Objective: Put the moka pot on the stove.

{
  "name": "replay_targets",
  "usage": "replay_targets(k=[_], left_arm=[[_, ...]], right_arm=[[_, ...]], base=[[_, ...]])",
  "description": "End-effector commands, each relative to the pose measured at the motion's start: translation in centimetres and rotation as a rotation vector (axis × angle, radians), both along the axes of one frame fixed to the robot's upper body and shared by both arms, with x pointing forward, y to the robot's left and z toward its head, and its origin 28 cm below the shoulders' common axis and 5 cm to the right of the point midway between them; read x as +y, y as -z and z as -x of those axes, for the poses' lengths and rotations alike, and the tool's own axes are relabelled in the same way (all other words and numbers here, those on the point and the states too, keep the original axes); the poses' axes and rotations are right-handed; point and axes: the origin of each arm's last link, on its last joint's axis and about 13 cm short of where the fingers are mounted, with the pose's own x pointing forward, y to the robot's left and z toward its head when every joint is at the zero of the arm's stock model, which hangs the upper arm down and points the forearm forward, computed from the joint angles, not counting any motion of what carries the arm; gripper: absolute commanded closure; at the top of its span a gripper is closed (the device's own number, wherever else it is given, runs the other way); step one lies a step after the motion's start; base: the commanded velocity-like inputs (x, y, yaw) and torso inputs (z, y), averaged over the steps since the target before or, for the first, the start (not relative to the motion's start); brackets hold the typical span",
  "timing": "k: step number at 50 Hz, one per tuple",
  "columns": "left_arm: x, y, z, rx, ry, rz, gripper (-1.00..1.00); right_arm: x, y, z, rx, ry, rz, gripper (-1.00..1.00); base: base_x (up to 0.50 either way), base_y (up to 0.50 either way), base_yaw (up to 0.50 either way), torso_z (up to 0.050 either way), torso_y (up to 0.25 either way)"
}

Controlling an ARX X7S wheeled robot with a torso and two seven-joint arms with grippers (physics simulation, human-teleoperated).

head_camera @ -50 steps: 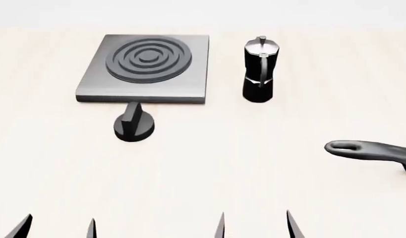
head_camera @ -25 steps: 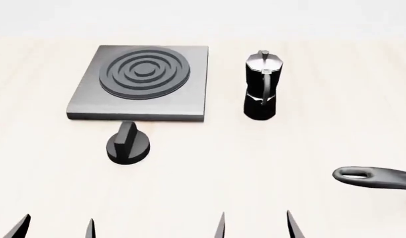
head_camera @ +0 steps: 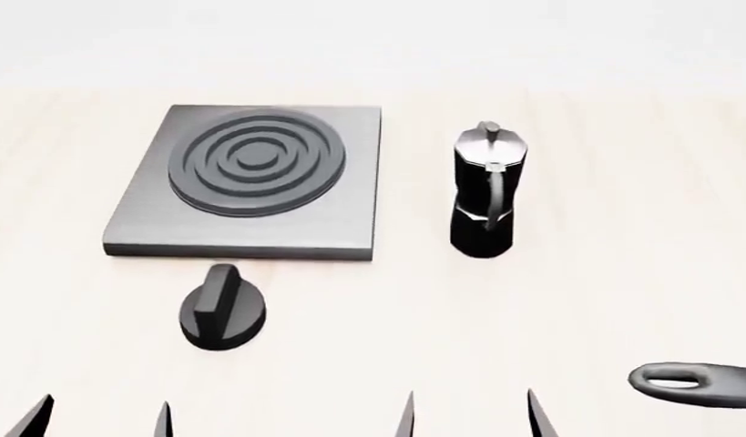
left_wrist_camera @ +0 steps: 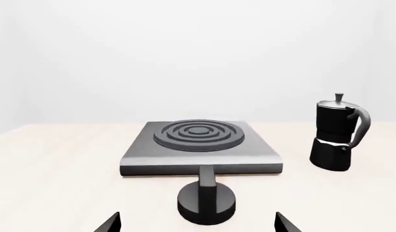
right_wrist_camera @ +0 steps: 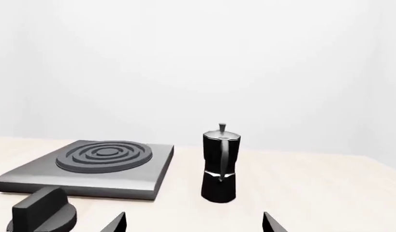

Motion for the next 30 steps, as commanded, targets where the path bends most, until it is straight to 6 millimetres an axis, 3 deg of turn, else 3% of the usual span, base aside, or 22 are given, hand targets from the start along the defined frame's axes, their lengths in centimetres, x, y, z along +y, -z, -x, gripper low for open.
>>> replay_targets(k=[1, 30], left_arm=[[0.09, -0.13, -0.20, -0.010, -0.005, 0.002, -1.00], [0.07, -0.23, -0.15, -0.015, -0.004, 0.001, -1.00]], right_arm=[[-0.36, 0.39, -0.68, 0.008, 0.011, -0.005, -1.00], [-0.37, 0.43, -0.77, 0.010, 0.009, -0.006, -1.00]], base=[[0.21, 0.00, 0.00, 0.000, 0.000], [0.21, 0.00, 0.00, 0.000, 0.000]])
